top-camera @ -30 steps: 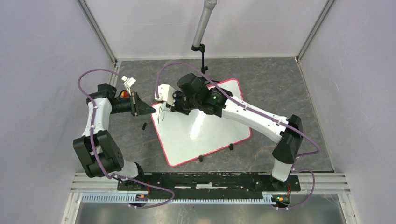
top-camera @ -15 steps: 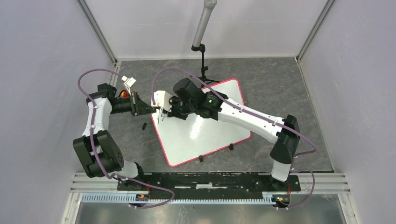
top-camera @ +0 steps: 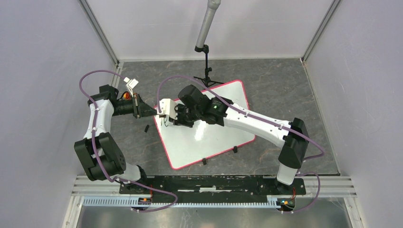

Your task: Write a sentence on the whiteboard

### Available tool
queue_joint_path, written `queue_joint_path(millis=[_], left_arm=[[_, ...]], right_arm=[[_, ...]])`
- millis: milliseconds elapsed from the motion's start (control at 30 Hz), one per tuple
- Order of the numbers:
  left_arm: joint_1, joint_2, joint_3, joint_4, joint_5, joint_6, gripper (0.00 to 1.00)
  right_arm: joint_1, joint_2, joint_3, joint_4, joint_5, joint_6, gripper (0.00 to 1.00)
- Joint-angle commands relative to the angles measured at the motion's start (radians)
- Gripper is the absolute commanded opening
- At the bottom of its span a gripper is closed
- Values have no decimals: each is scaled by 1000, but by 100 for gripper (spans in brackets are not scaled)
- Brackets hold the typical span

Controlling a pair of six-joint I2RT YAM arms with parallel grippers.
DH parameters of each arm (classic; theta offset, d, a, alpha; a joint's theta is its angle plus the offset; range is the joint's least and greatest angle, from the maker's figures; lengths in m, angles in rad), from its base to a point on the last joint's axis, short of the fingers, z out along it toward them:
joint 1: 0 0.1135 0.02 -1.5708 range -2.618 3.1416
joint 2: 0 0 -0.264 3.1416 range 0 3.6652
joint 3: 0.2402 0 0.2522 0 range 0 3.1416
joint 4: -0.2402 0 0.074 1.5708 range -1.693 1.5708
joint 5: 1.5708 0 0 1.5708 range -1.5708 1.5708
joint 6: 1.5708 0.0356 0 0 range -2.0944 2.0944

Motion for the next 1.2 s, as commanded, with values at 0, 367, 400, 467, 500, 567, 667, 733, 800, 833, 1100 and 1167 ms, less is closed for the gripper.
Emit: queue_joint_path(millis=[0, 367, 400, 467, 500, 567, 667, 733, 800, 833, 1100, 1167], left_arm=[[6, -26, 8, 2, 8, 34, 3], [6, -27, 9, 3, 11, 32, 3], [6, -27, 9, 2, 11, 32, 2], [6, -28, 9, 3, 11, 33, 2], [6, -28, 8, 2, 10, 32, 2], [6, -26, 8, 3, 9, 34, 2], [6, -27, 8, 3, 8, 33, 3], [6, -26, 8, 2, 10, 34, 3], [6, -26, 8, 2, 8, 36, 3], [6, -26, 6, 2, 9, 36, 2], [6, -27, 5, 2, 6, 37, 3], [6, -26, 3, 2, 8, 37, 3]], right_arm=[[-25, -37, 31, -7, 64, -15, 0], [-30, -45, 83, 7, 77, -23, 0], [-32, -41, 86, 9, 81, -24, 0], [-39, -32, 96, 9, 82, -23, 0], [-40, -29, 98, 10, 82, -23, 0], [-42, -24, 98, 8, 79, -23, 0], [-43, -24, 81, 2, 75, -23, 0], [-42, -32, 54, 6, 73, -22, 0], [-42, -44, 21, 12, 72, -20, 0], [-42, -49, 2, 13, 69, -19, 0], [-43, -87, -71, 13, 53, -10, 0], [-42, -88, -59, 14, 64, -15, 0]])
